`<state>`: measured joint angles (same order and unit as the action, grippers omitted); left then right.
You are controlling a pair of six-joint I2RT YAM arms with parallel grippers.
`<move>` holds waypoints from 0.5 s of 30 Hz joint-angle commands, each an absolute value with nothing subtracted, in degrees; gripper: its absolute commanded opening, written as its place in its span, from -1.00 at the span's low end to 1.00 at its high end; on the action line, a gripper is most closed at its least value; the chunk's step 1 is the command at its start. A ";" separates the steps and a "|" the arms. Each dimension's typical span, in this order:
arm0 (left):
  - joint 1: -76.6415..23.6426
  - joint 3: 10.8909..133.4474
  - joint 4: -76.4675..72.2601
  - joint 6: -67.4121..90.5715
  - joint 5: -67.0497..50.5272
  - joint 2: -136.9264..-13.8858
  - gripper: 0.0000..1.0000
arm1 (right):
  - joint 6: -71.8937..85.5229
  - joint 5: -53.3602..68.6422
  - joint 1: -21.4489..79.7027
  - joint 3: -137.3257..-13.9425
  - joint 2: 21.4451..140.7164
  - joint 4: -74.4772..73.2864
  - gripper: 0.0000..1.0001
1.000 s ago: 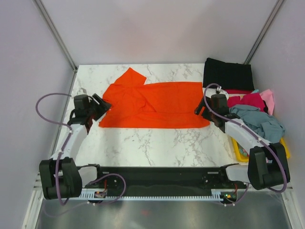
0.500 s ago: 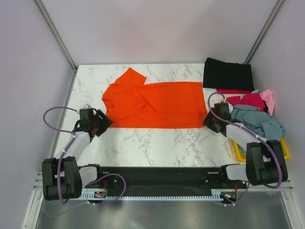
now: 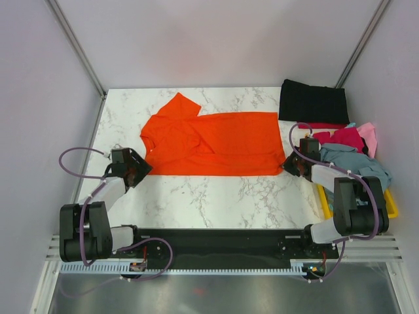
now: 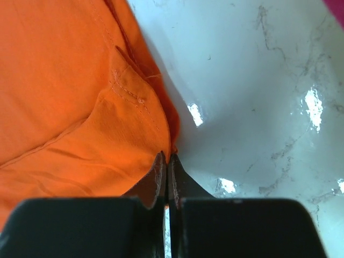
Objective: Fold and stack the t-shirts
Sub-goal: Fold the tshirt
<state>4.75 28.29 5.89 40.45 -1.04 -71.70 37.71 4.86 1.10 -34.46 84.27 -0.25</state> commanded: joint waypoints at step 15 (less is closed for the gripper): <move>6.32 31.64 0.35 43.07 3.87 -79.19 -0.91 | 36.12 8.88 0.97 -33.40 87.72 -0.44 -1.00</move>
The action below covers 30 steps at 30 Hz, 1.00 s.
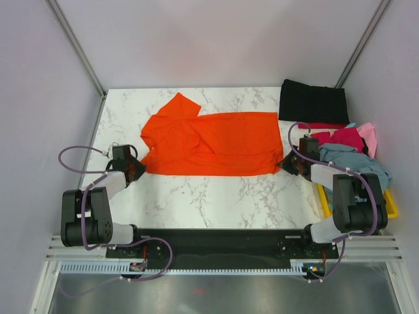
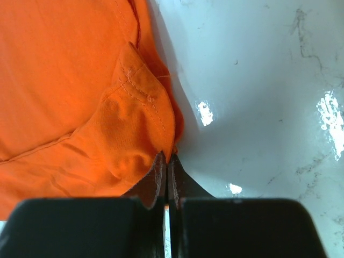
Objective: Fold and stack the t-shirts
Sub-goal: Fold the tshirt
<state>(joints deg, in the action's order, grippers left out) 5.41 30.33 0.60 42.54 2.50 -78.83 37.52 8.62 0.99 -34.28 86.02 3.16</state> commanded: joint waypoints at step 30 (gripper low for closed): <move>10.20 35.49 37.60 44.92 -2.29 -42.72 0.97 | 38.94 4.05 0.26 -27.24 58.98 -17.40 0.77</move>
<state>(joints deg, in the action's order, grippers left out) 9.69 30.81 32.97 44.38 -2.04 -43.83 38.09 5.96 0.56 -25.63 60.97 -15.66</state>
